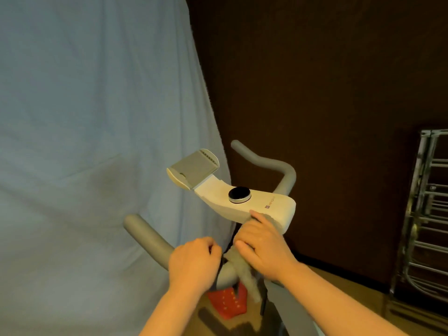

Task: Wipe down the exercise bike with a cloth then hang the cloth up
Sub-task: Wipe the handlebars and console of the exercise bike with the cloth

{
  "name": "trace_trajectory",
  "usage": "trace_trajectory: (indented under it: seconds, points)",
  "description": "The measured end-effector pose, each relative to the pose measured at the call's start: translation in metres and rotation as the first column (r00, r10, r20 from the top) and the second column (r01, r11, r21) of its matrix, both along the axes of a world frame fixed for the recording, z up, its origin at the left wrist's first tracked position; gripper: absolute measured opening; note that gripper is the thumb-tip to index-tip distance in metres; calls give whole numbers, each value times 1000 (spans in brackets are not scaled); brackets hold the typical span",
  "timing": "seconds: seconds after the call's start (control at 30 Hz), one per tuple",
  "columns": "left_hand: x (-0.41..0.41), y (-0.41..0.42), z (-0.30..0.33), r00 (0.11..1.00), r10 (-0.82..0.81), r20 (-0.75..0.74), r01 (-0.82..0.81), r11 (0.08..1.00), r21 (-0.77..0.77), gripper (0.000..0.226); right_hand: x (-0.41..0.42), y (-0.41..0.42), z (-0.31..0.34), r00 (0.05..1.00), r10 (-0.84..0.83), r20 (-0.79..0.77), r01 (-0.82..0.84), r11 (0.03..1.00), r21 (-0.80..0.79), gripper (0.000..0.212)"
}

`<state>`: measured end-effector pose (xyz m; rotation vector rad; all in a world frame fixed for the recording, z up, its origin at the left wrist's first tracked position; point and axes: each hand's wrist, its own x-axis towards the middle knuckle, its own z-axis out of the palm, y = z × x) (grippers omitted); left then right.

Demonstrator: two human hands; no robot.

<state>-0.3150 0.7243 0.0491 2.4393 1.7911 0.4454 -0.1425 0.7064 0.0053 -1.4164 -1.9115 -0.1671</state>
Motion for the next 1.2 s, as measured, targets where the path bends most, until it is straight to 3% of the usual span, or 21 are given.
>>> trace_trajectory:
  seconds: [0.13,0.17,0.27,0.33,0.47,0.63,0.83,0.97,1.0,1.1,1.17,1.2]
  points:
    - [-1,0,-5,996,11,89,-15,999,44,32,-23,-3,-16,978,-102,-183,111,993,42,31]
    - [-1,0,-6,996,6,89,-10,999,49,33,-26,-6,-21,981,-103,-163,111,993,38,30]
    - [1,-1,-4,997,-3,74,-2,998,56,34,5,5,-6,989,65,135,-64,998,-10,32]
    - [0,2,-3,1000,-10,29,8,999,38,34,25,21,16,959,55,278,-32,996,-89,37]
    - [0,4,-4,998,-32,-59,33,999,17,37,-15,9,4,997,-57,46,61,994,-91,41]
    - [-1,4,-4,999,-36,-28,37,999,26,41,-1,0,-1,966,116,231,-119,993,-4,39]
    - [-1,-1,-5,998,-8,57,3,997,76,42,-33,-6,-25,977,-131,-166,142,988,57,31]
    - [-1,-2,-6,992,13,123,-25,995,101,41,-8,-9,-7,994,83,76,-85,996,19,34]
    - [-1,-1,-6,991,18,131,-32,994,102,41,6,-1,3,992,74,101,-75,997,1,35]
    - [0,-1,-8,987,30,156,-48,992,115,42,-9,2,2,994,-95,-53,95,995,-2,35]
    - [-1,-2,-9,986,35,161,-55,991,125,42,-40,-13,-12,989,-77,-125,79,997,4,30]
    - [-1,-3,-9,985,34,172,-57,990,130,41,-45,-20,-17,996,-23,-81,25,1000,17,28]
